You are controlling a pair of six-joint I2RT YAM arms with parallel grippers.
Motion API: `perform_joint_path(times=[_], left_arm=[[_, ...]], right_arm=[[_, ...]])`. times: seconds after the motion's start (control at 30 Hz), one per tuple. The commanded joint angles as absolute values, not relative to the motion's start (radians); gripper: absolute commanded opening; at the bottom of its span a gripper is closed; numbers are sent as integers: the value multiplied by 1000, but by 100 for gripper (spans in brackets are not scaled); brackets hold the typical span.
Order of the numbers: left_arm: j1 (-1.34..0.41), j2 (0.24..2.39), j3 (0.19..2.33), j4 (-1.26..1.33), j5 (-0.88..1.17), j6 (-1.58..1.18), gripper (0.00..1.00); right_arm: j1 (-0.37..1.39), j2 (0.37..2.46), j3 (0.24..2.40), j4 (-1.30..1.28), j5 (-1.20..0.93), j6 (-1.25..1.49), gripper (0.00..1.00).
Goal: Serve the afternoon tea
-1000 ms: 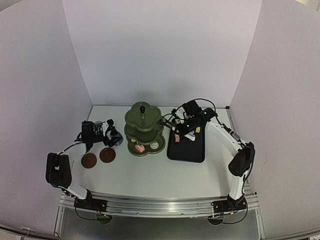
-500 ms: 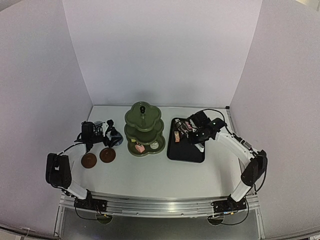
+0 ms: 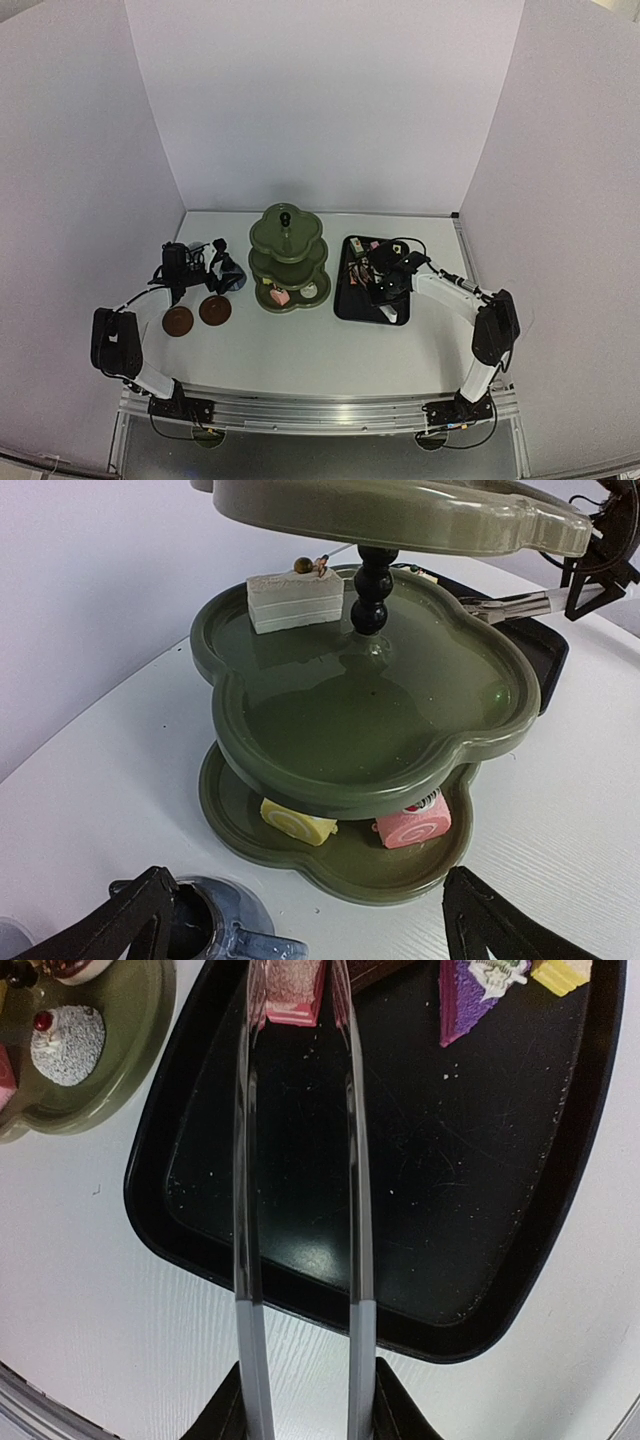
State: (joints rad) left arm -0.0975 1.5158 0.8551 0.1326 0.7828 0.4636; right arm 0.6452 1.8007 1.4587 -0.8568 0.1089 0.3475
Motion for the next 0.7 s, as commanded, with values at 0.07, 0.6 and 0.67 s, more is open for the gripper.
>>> perform_joint_path(times=[0.07, 0.6, 0.67], left_arm=[[-103, 1484, 852, 157, 775, 467, 94], [-102, 1480, 846, 152, 768, 473, 94], [-102, 1480, 847, 152, 767, 473, 94]], right_arm=[[657, 1801, 1437, -822, 119, 370, 33], [661, 1749, 1464, -793, 119, 381, 33], [661, 1757, 1462, -792, 113, 390, 34]])
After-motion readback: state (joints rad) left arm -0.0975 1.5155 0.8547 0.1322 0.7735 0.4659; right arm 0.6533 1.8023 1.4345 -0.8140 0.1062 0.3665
